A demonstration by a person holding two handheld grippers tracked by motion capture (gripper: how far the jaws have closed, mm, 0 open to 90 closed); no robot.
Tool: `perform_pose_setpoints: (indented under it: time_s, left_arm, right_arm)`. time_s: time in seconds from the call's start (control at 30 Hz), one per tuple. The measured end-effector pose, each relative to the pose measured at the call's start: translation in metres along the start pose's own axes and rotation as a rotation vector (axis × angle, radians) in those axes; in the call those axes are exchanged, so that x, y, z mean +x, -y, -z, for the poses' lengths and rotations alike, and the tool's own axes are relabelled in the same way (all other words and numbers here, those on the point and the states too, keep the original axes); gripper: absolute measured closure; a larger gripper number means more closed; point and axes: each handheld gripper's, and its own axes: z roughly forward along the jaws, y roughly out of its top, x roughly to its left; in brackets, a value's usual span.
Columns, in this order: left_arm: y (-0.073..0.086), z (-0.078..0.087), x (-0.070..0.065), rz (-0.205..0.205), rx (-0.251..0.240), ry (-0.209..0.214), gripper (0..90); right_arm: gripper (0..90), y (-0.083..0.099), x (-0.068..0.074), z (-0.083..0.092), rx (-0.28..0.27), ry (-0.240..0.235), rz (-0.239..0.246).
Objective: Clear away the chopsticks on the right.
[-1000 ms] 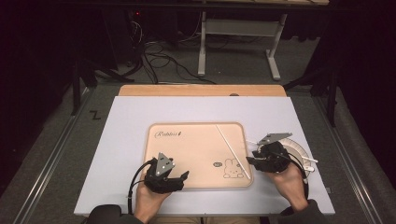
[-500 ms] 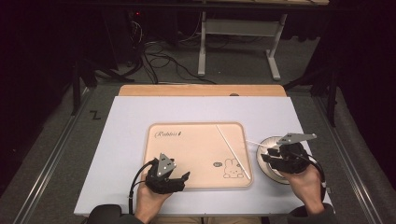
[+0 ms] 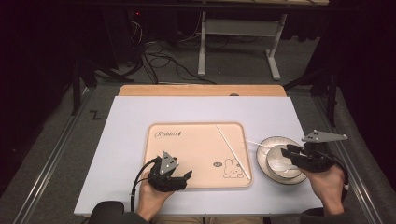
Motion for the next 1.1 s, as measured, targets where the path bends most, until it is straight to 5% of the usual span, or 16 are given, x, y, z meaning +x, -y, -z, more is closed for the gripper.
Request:
perform_pose_setpoints:
  time_s: [0.37, 0.7, 1.1]
  left_arm:
    - [0.000, -0.005, -0.001, -0.011, 0.010, 0.008, 27.8]
    - [0.001, -0.006, -0.002, -0.012, 0.009, 0.007, 27.8]
    - [0.004, -0.002, 0.000, -0.008, 0.013, -0.010, 27.7]
  right_arm:
    - [69.0, 0.017, -0.039, 0.015, 0.023, 0.086, -0.064]
    - [68.9, 0.027, -0.067, 0.007, 0.084, 0.087, -0.063]
    - [69.2, 0.028, -0.084, -0.002, 0.148, 0.078, -0.022]
